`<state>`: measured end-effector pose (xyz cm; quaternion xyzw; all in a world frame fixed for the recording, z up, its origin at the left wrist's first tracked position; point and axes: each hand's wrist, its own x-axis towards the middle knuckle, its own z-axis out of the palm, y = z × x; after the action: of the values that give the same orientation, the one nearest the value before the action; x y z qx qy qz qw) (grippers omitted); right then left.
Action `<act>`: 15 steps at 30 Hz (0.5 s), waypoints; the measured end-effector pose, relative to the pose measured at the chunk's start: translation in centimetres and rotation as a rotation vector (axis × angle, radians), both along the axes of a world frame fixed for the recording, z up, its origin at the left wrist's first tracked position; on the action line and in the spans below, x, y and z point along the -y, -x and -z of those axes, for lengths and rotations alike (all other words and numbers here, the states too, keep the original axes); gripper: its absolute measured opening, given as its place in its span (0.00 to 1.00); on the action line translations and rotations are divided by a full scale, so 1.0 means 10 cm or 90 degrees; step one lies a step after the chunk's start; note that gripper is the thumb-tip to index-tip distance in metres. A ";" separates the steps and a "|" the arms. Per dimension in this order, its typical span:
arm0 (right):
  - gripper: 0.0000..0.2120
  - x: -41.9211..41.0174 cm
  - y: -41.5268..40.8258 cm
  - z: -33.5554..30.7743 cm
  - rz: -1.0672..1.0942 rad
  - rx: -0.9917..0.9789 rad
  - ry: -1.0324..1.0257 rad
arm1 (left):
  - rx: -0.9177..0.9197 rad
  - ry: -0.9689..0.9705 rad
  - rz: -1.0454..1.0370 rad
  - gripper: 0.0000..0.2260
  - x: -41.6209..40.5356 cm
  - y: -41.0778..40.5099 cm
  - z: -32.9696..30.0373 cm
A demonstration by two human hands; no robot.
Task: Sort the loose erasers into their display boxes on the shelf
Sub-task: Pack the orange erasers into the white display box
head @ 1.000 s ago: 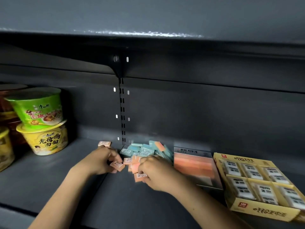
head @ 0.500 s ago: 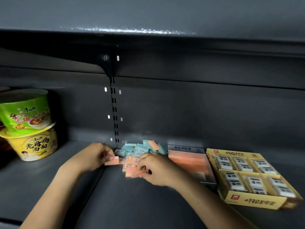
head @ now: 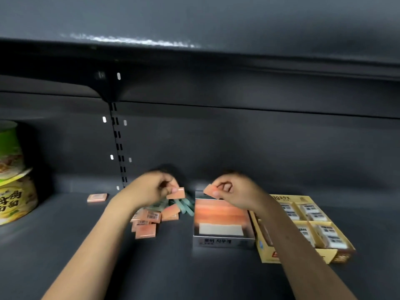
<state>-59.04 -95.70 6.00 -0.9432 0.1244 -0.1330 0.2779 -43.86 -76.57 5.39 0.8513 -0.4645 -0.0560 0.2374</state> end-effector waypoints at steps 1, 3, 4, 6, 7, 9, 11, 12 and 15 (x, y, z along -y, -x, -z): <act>0.07 0.05 0.02 0.01 0.021 -0.012 0.010 | 0.004 -0.002 0.002 0.04 0.10 0.03 0.02; 0.08 0.13 0.04 0.03 0.046 -0.025 0.025 | 0.017 0.002 0.000 0.05 0.29 0.11 0.05; 0.08 0.16 0.05 0.04 0.050 -0.028 0.019 | 0.024 0.007 -0.002 0.06 0.38 0.16 0.08; 0.07 0.19 0.04 0.08 0.060 -0.043 -0.002 | 0.033 0.019 -0.005 0.06 0.55 0.23 0.16; 0.06 0.20 0.03 0.11 0.068 -0.053 -0.008 | 0.042 0.023 -0.007 0.06 0.62 0.26 0.21; 0.05 0.22 0.02 0.16 0.078 -0.063 -0.008 | 0.060 0.019 -0.016 0.06 0.72 0.29 0.31; 0.05 0.24 0.00 0.21 0.074 -0.071 0.019 | 0.080 0.009 -0.024 0.07 0.76 0.31 0.38; 0.05 0.24 0.00 0.23 0.068 -0.075 0.040 | 0.085 0.011 -0.024 0.07 0.77 0.31 0.40; 0.04 0.24 -0.01 0.26 0.060 -0.080 0.083 | 0.092 0.019 -0.023 0.06 0.76 0.31 0.43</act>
<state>-58.93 -98.05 3.39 -0.9588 0.1770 -0.0939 0.2012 -46.96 -84.15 1.10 0.8576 -0.4661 0.0170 0.2166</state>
